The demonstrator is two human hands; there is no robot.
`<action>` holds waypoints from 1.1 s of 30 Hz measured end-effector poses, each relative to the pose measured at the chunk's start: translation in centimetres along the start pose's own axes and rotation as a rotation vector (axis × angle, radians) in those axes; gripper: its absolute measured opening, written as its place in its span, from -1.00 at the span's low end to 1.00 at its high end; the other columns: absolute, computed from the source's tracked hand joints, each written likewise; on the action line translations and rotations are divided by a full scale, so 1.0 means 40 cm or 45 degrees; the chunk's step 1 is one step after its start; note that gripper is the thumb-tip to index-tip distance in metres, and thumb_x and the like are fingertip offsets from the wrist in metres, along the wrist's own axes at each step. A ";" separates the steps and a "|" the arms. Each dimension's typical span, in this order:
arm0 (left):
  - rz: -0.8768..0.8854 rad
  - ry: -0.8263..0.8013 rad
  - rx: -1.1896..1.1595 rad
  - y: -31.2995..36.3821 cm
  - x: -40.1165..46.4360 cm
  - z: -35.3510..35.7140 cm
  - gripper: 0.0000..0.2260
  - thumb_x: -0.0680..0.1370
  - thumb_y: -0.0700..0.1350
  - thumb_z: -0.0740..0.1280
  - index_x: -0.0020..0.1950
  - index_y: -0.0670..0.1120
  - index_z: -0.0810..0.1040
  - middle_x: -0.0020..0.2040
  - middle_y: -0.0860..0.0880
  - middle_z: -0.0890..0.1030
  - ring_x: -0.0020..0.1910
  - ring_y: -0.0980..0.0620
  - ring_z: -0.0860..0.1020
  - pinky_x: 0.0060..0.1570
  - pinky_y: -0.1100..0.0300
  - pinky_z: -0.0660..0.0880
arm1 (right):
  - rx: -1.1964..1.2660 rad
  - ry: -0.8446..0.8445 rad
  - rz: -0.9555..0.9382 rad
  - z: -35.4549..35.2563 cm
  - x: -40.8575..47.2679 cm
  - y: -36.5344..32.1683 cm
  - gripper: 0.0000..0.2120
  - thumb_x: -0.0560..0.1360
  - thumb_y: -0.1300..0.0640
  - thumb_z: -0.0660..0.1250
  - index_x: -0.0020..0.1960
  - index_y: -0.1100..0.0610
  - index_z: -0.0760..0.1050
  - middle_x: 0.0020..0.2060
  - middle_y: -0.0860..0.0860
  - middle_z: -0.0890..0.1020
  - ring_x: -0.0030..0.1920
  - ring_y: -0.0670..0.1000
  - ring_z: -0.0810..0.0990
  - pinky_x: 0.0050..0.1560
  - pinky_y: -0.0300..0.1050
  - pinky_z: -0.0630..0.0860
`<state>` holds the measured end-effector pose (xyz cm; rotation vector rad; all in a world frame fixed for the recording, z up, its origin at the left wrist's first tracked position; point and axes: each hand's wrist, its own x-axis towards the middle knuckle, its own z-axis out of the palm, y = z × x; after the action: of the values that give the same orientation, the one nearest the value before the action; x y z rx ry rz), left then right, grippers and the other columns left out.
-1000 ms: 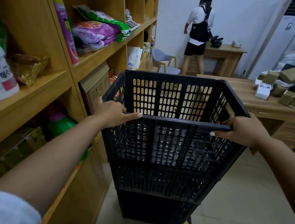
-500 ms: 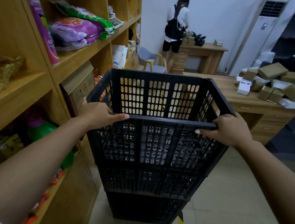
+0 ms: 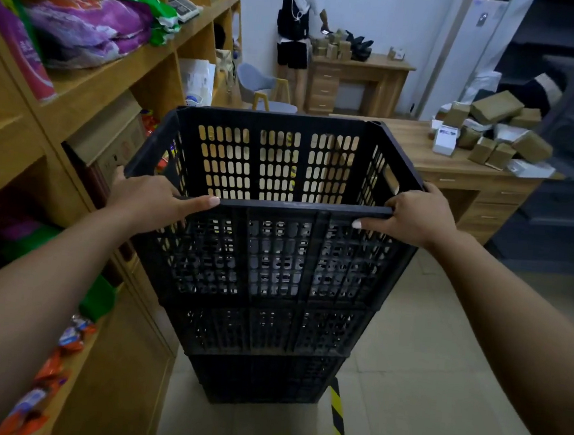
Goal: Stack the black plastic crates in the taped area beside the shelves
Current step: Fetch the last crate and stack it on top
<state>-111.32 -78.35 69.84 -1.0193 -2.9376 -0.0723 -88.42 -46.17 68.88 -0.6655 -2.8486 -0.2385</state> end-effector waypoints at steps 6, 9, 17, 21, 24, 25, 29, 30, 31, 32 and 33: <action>0.001 0.004 0.000 0.014 -0.014 0.002 -0.14 0.27 0.61 -0.21 -0.47 -0.05 0.57 -0.47 -0.03 0.55 -0.32 0.07 0.50 0.43 -0.26 0.02 | 0.057 0.006 0.008 0.006 0.000 0.020 -0.25 0.17 -0.63 -0.02 -0.32 0.00 0.54 -0.52 -0.12 0.47 -0.34 -0.07 0.46 0.24 0.03 0.26; 0.013 -0.005 -0.003 0.012 -0.013 0.003 -0.06 0.18 0.65 -0.30 -0.43 -0.03 0.61 -0.45 -0.02 0.57 -0.30 0.07 0.49 0.42 -0.25 0.03 | 0.063 0.005 -0.006 0.007 0.005 0.024 -0.22 0.15 -0.67 -0.07 -0.33 -0.03 0.54 -0.52 -0.11 0.50 -0.37 -0.10 0.45 0.20 0.03 0.28; 0.031 -0.030 0.009 0.004 -0.007 -0.001 -0.12 0.16 0.64 -0.34 -0.38 0.07 0.57 -0.42 0.02 0.56 -0.28 0.05 0.47 0.43 -0.25 0.01 | 0.046 0.034 0.010 0.007 -0.008 0.008 -0.35 0.23 -0.59 0.03 -0.32 -0.04 0.53 -0.50 -0.13 0.48 -0.34 -0.06 0.46 0.25 0.02 0.27; 0.031 -0.038 0.015 0.007 -0.004 -0.002 -0.13 0.16 0.64 -0.35 -0.34 0.10 0.56 -0.40 0.04 0.57 -0.25 0.05 0.48 0.43 -0.24 0.03 | 0.040 0.051 0.000 0.003 -0.015 0.005 -0.41 0.23 -0.58 0.01 -0.33 -0.09 0.45 -0.46 -0.13 0.49 -0.28 -0.07 0.49 0.25 0.03 0.27; 0.028 -0.054 0.019 0.005 -0.004 -0.003 -0.13 0.23 0.62 -0.30 -0.31 0.07 0.61 -0.39 0.05 0.58 -0.26 0.09 0.48 0.44 -0.25 0.01 | 0.031 -0.001 0.034 0.005 -0.017 0.004 -0.44 0.25 -0.57 0.05 -0.30 -0.11 0.47 -0.44 -0.14 0.49 -0.22 -0.07 0.52 0.29 0.05 0.23; 0.030 -0.053 0.020 0.003 -0.005 -0.001 -0.15 0.26 0.60 -0.28 -0.31 0.06 0.62 -0.40 0.05 0.58 -0.27 0.10 0.49 0.45 -0.24 -0.01 | 0.027 0.014 0.026 0.009 -0.019 0.004 -0.43 0.24 -0.58 0.03 -0.31 -0.11 0.46 -0.45 -0.15 0.49 -0.24 -0.07 0.52 0.29 0.05 0.24; 0.021 -0.056 0.004 0.003 0.014 0.004 -0.15 0.26 0.60 -0.25 -0.37 0.01 0.60 -0.43 0.04 0.58 -0.32 0.12 0.52 0.44 -0.25 -0.01 | 0.021 -0.074 0.030 0.001 -0.005 0.006 -0.41 0.19 -0.62 -0.06 -0.34 -0.14 0.41 -0.44 -0.15 0.50 -0.27 -0.08 0.48 0.28 0.07 0.26; 0.011 -0.079 -0.011 0.001 0.020 0.003 -0.16 0.26 0.61 -0.24 -0.39 0.02 0.59 -0.43 0.04 0.58 -0.31 0.12 0.52 0.44 -0.26 -0.01 | 0.021 -0.092 0.037 0.001 -0.004 0.006 -0.39 0.18 -0.63 -0.09 -0.34 -0.14 0.41 -0.43 -0.16 0.50 -0.24 -0.07 0.50 0.28 0.08 0.26; 0.005 -0.098 -0.023 -0.003 0.025 0.004 -0.17 0.26 0.61 -0.24 -0.40 0.03 0.58 -0.42 0.05 0.58 -0.30 0.11 0.53 0.44 -0.27 -0.02 | 0.027 -0.073 0.036 0.002 -0.006 0.002 -0.39 0.17 -0.63 -0.11 -0.35 -0.16 0.38 -0.40 -0.17 0.51 -0.19 -0.06 0.53 0.27 0.09 0.27; 0.008 -0.101 -0.015 -0.006 0.027 0.003 -0.17 0.25 0.62 -0.26 -0.40 0.04 0.56 -0.41 0.06 0.58 -0.29 0.11 0.54 0.44 -0.28 -0.03 | 0.034 -0.022 0.025 0.005 -0.008 -0.001 -0.41 0.18 -0.63 -0.12 -0.34 -0.16 0.35 -0.34 -0.16 0.53 -0.12 -0.05 0.55 0.27 0.10 0.28; 0.012 -0.101 -0.005 -0.014 0.031 0.007 -0.16 0.24 0.63 -0.27 -0.38 0.05 0.56 -0.38 0.07 0.59 -0.25 0.11 0.56 0.44 -0.29 -0.03 | 0.040 0.028 0.012 0.009 -0.012 -0.003 -0.40 0.19 -0.62 -0.12 -0.29 -0.17 0.38 -0.23 -0.14 0.57 0.00 -0.02 0.55 0.28 0.12 0.28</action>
<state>-112.65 -77.98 69.62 -1.0603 -3.0044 -0.0385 -88.10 -46.43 68.41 -0.6657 -2.8215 -0.1976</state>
